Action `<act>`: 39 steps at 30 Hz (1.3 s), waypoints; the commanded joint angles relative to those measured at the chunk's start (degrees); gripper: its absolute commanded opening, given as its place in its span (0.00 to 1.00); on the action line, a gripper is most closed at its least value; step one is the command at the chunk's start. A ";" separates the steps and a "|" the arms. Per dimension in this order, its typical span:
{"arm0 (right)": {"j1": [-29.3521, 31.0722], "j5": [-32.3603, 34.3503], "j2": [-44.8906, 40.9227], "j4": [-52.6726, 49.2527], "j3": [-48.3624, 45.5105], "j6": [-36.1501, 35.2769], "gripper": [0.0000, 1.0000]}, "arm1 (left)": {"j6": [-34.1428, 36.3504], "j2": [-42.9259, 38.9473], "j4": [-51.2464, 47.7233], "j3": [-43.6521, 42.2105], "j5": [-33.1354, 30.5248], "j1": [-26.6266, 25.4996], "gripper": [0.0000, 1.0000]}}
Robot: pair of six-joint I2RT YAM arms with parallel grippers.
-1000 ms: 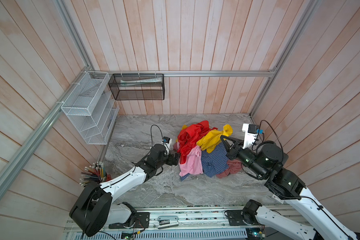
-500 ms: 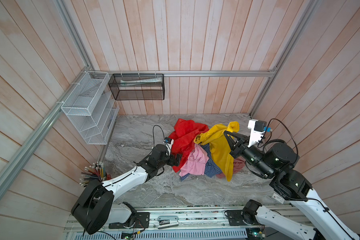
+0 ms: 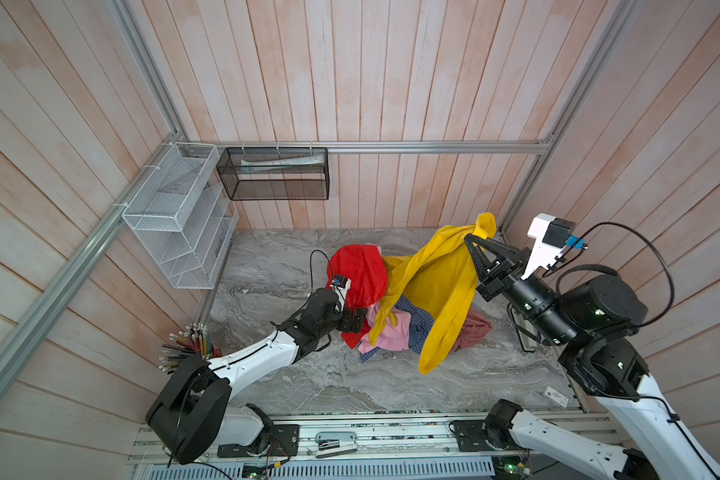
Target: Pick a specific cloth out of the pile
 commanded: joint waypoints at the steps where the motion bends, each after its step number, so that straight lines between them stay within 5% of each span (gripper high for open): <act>1: -0.11 0.05 0.65 6.09 3.14 -2.99 0.00 | 0.96 0.99 0.50 2.13 0.50 -0.49 1.00; 13: -0.11 7.13 3.93 10.93 8.09 -8.06 0.00 | 1.42 0.98 -0.35 3.54 0.41 -1.37 1.00; 23: -0.11 15.52 11.95 -1.95 12.53 -7.83 0.00 | 1.27 0.26 -0.62 3.38 -0.69 -1.50 1.00; 39: -0.70 17.48 34.07 -15.77 6.34 -4.83 0.00 | 0.53 -4.08 -2.23 0.05 -3.62 -1.45 1.00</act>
